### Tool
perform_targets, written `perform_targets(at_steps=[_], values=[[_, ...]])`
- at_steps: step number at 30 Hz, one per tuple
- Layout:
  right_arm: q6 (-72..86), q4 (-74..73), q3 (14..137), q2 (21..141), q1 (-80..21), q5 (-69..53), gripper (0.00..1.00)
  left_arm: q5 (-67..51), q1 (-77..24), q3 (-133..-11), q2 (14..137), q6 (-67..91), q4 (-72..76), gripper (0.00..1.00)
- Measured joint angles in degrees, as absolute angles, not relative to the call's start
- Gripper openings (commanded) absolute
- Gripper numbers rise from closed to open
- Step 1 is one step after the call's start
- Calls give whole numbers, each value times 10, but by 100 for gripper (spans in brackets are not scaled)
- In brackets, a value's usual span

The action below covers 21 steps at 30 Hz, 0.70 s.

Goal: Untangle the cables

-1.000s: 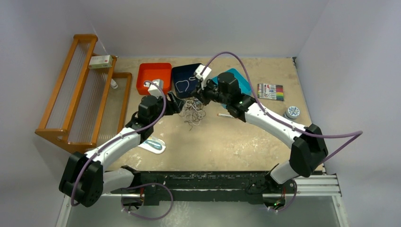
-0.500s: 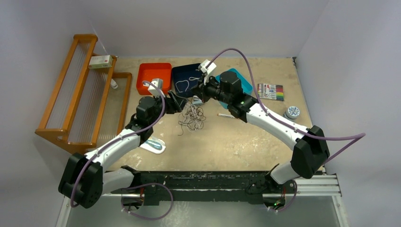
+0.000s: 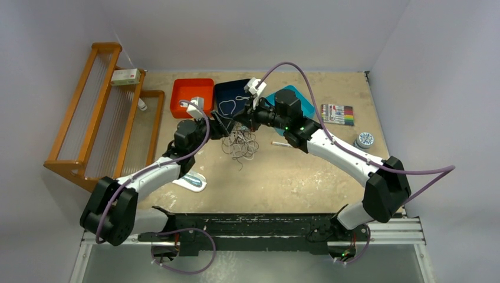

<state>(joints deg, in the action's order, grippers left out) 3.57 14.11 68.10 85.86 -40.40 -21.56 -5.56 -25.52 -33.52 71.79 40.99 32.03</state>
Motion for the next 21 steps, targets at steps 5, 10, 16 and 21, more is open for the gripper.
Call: perform_targets(at_steps=[5, 10, 16, 21], values=[[36, 142, 681, 859, -404, -251, 0, -55, -255, -337, 754, 416, 340, 62], [45, 158, 681, 857, -404, -272, 0, -55, -255, -348, 772, 415, 350, 62], [55, 172, 681, 823, -404, -265, 0, -55, -265, -344, 795, 414, 356, 62], [56, 185, 681, 768, -404, -241, 0, -56, -288, -312, 816, 412, 365, 62]])
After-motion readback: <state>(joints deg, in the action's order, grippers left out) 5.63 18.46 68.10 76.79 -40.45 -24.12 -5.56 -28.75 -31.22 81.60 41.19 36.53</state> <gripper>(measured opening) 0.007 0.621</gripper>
